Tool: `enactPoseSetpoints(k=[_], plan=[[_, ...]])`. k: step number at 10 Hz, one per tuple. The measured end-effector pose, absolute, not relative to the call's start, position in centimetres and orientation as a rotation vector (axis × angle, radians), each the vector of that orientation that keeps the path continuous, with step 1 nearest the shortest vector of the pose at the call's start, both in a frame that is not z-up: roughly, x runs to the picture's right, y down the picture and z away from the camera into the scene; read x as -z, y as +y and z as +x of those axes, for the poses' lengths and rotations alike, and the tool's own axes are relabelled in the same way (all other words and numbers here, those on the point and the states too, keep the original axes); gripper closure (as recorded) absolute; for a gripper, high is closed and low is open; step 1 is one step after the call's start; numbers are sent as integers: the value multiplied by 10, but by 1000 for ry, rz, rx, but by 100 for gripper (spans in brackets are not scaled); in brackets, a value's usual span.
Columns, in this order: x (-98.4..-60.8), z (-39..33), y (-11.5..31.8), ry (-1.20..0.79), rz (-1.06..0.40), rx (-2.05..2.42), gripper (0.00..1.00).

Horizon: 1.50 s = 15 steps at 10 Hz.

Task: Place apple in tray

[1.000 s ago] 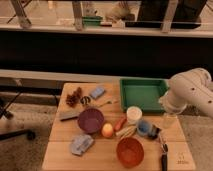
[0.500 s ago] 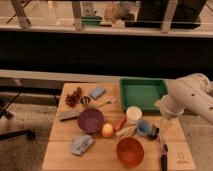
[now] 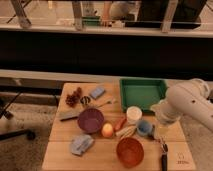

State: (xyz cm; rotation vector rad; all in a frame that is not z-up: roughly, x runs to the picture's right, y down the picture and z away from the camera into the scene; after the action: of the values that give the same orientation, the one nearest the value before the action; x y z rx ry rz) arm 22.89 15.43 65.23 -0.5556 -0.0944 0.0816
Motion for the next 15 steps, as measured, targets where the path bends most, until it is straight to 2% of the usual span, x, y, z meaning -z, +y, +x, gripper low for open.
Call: enactPoseSetpoints(k=[9,15], plan=[[-641,177,191,-146,-607,-119,20],[-651,138,208,-188,-658,-168,20]])
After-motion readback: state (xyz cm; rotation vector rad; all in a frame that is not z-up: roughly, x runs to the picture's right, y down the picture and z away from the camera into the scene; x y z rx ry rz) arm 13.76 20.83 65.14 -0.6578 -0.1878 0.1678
